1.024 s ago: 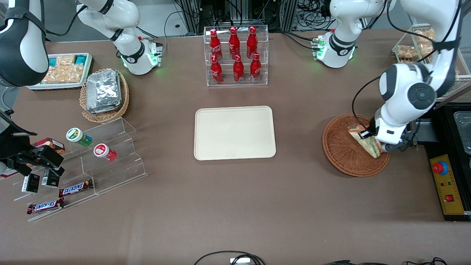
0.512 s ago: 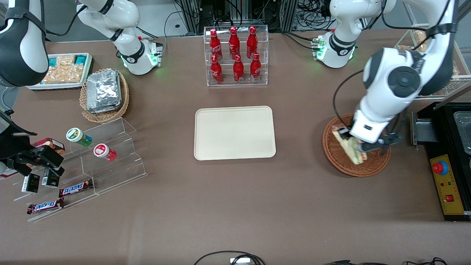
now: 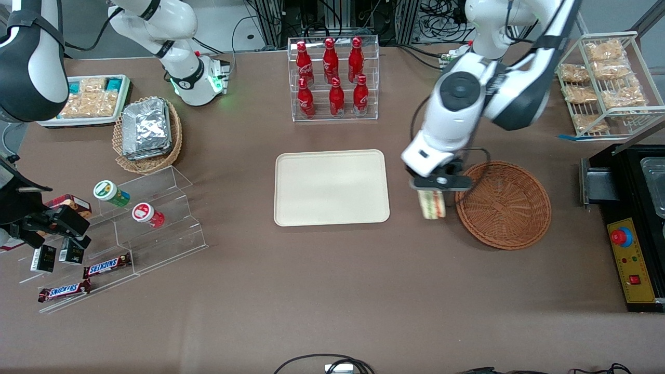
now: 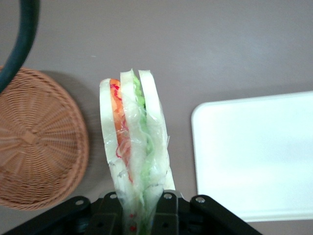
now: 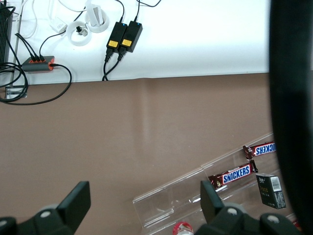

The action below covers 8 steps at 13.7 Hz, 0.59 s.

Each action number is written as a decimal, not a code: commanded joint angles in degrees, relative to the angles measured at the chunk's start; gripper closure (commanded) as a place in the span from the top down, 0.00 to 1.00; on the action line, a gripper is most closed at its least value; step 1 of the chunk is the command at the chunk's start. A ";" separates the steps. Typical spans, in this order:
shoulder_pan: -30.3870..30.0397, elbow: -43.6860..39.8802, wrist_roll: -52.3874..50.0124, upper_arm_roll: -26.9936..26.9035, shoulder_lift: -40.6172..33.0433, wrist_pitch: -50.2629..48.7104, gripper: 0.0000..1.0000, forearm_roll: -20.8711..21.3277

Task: Place sandwich from basket to tray
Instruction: 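Lift the sandwich out of the basket with the left gripper, then carry the held sandwich over the cream tray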

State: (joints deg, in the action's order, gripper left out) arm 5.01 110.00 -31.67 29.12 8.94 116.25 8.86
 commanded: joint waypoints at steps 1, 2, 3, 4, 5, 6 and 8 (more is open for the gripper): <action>4.12 -3.48 -0.68 -0.11 3.89 -1.03 0.00 1.16; 5.61 -3.66 -0.94 -0.11 4.68 -1.02 0.00 1.16; 6.93 -3.57 -1.90 -0.11 5.47 -0.94 0.00 1.16; 8.25 -3.66 -2.87 -0.11 6.61 -0.33 0.00 1.25; 9.83 -3.66 -3.92 -0.11 7.83 0.46 0.00 1.33; 11.07 -3.57 -5.67 -0.11 9.07 1.69 0.00 1.42; 13.61 -3.57 -10.06 -0.11 11.61 3.45 0.00 3.95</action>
State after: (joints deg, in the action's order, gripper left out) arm 16.11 108.42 -37.45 29.27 17.29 118.87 10.04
